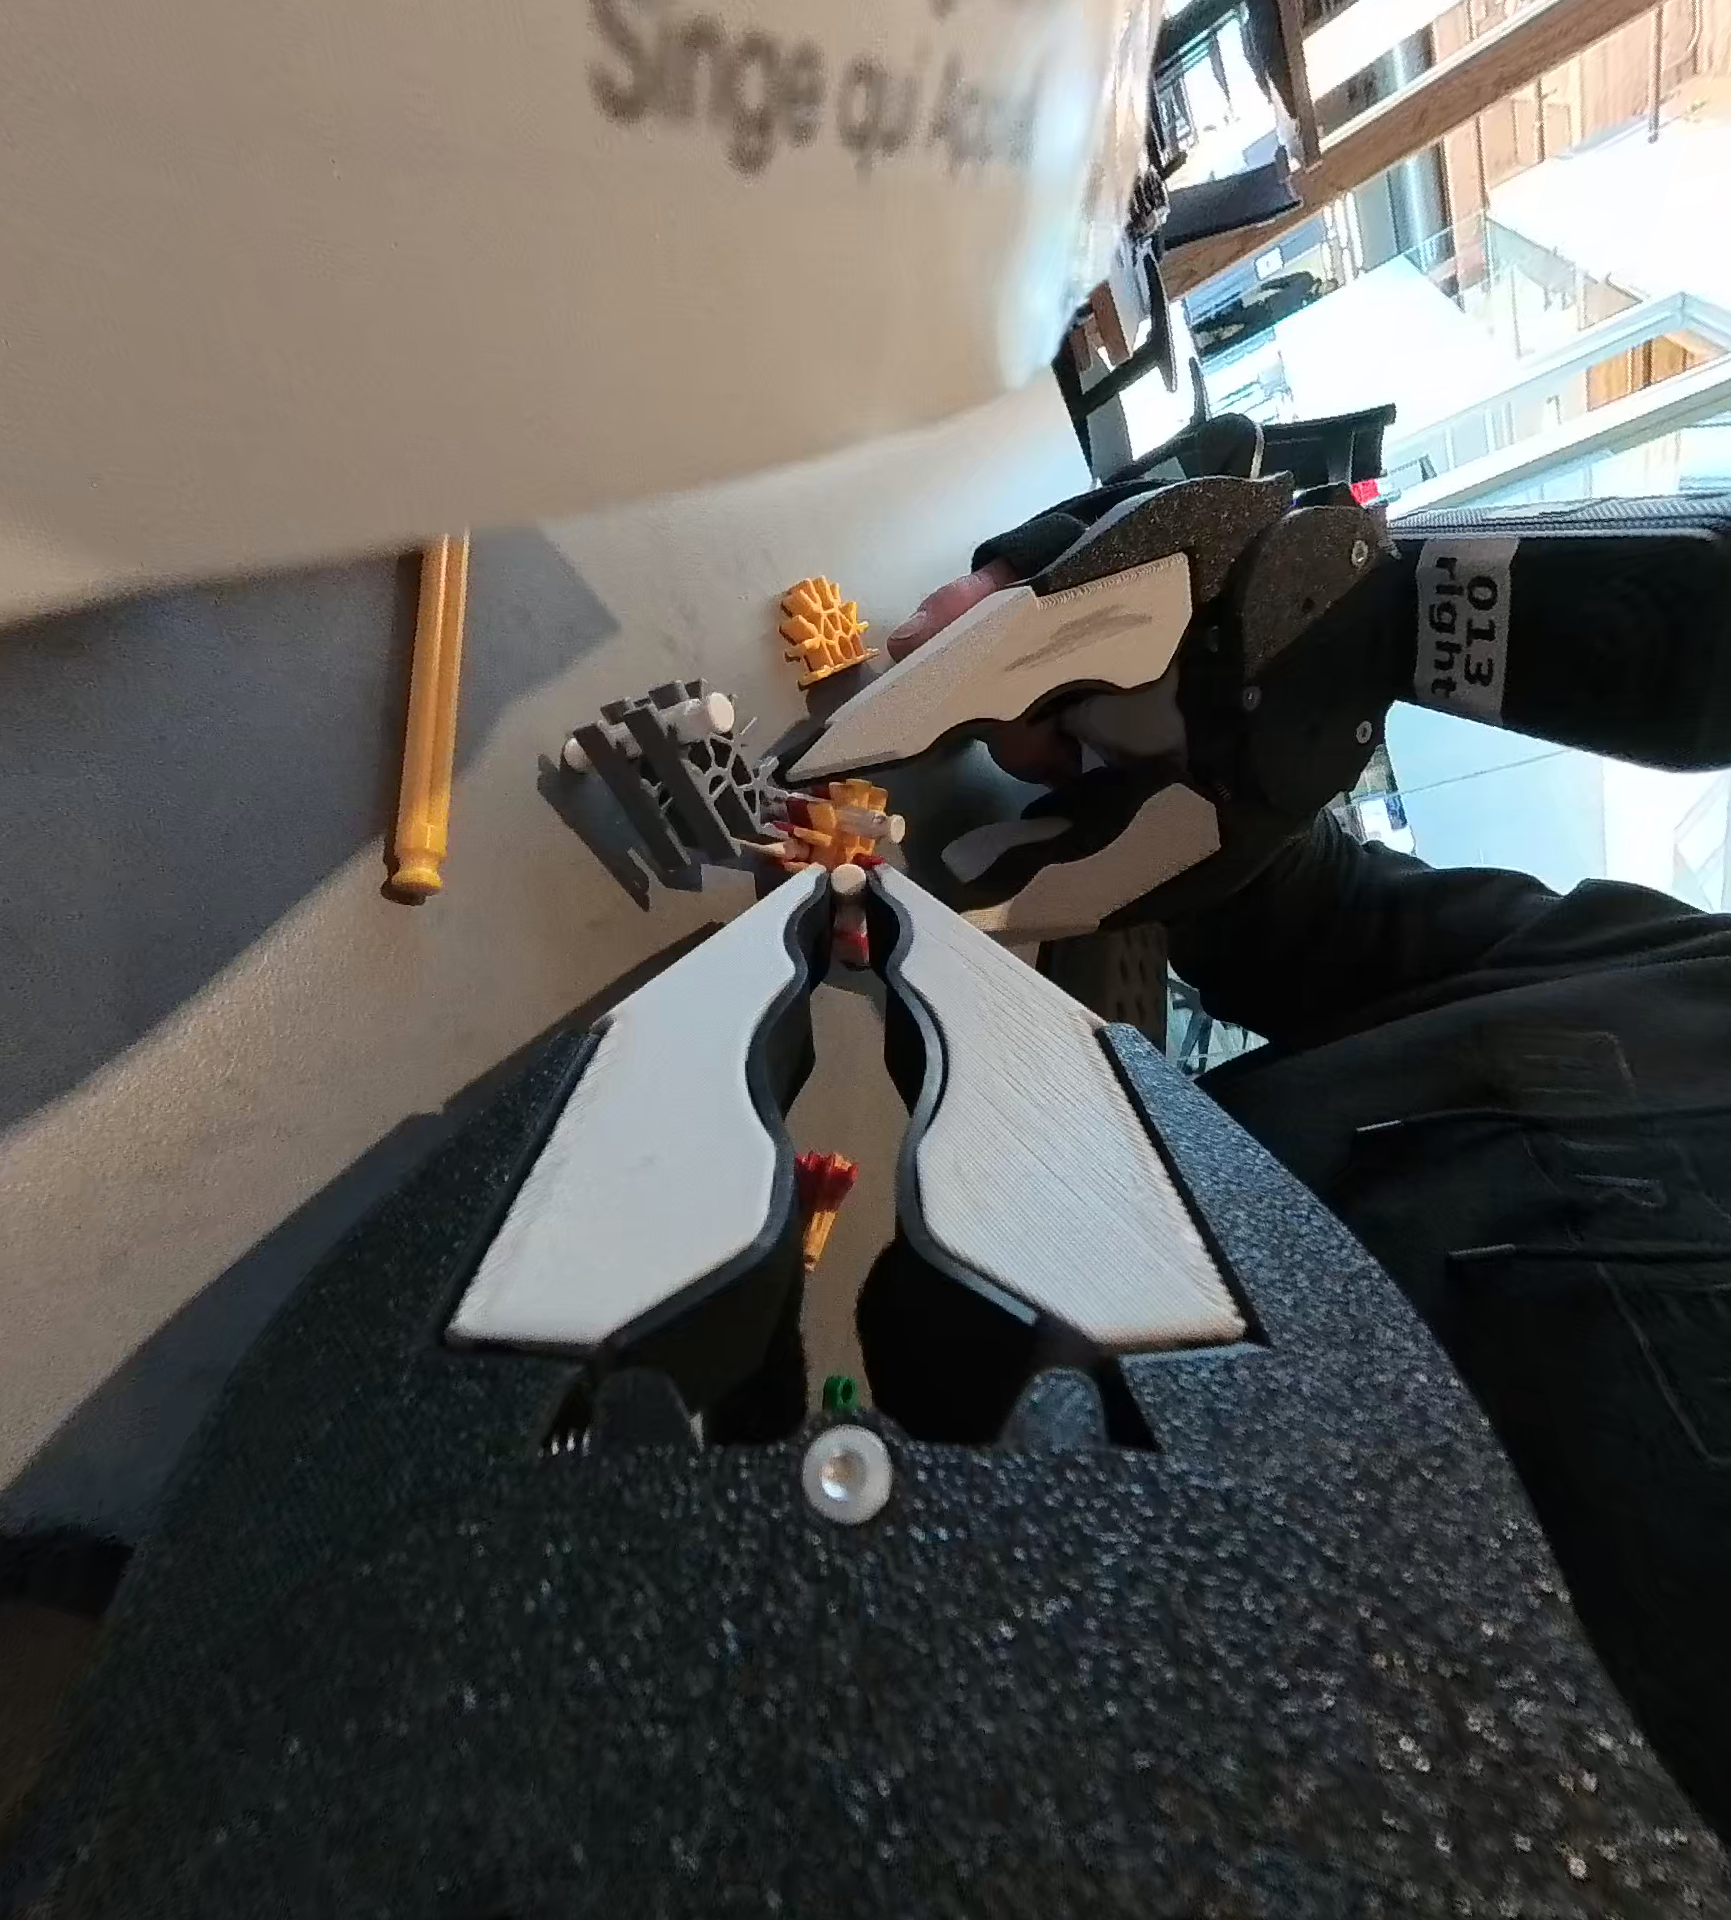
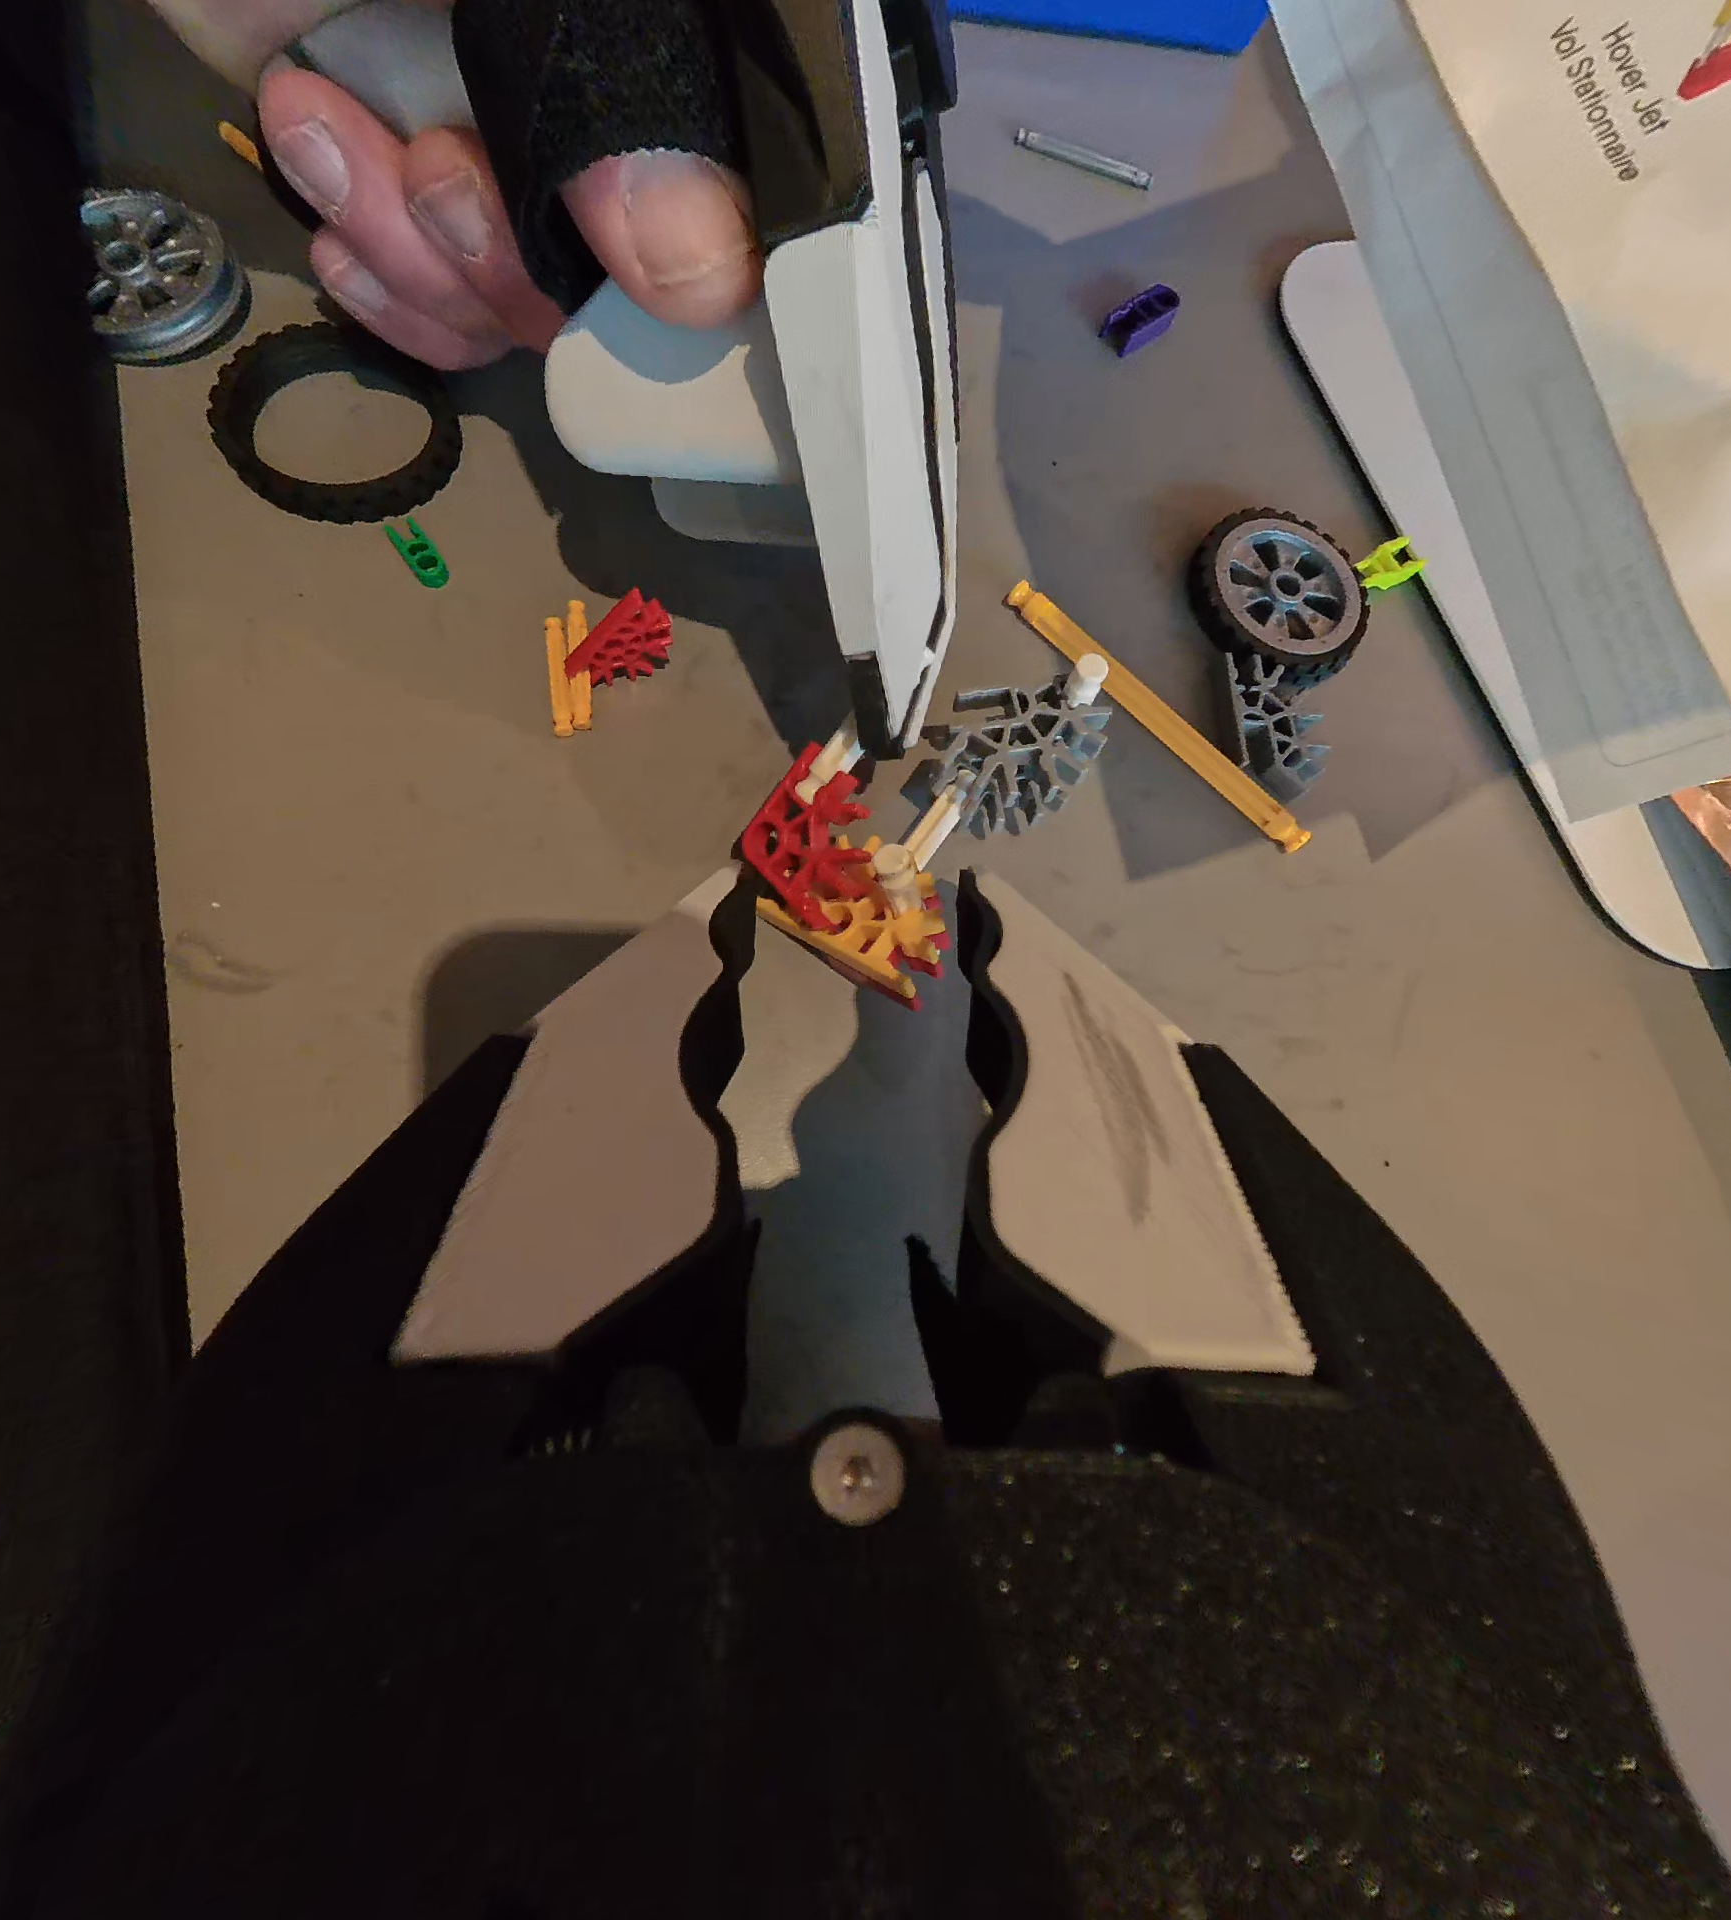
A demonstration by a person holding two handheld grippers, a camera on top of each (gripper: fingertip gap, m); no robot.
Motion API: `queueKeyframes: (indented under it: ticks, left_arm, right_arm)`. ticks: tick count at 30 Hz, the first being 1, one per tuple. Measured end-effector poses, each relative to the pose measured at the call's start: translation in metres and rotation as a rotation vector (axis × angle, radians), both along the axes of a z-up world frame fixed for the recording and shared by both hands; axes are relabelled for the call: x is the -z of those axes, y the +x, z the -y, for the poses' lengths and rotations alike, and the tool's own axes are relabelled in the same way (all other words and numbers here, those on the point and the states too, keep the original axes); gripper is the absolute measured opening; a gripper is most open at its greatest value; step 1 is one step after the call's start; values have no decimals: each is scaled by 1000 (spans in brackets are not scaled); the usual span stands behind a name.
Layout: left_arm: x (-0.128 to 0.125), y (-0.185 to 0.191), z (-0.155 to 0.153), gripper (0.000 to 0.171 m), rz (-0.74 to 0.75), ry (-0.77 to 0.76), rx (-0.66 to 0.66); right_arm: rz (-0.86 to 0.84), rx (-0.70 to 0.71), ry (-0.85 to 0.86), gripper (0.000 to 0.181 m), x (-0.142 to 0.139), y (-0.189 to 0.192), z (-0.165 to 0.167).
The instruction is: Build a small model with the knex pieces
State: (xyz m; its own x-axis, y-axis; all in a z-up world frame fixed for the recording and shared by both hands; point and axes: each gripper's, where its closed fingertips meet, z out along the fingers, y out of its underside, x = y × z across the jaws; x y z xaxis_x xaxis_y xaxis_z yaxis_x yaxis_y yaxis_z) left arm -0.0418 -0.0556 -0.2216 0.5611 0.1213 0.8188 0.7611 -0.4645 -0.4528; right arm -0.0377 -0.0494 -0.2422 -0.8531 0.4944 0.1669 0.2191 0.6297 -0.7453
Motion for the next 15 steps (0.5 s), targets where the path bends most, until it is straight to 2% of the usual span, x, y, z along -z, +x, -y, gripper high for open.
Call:
queueKeyframes:
  ticks: [15]
  left_arm:
    - [-1, 2, -3, 2, -1, 6, 14]
  right_arm:
    - [-1, -10, -9, 38, -2, 3, 0]
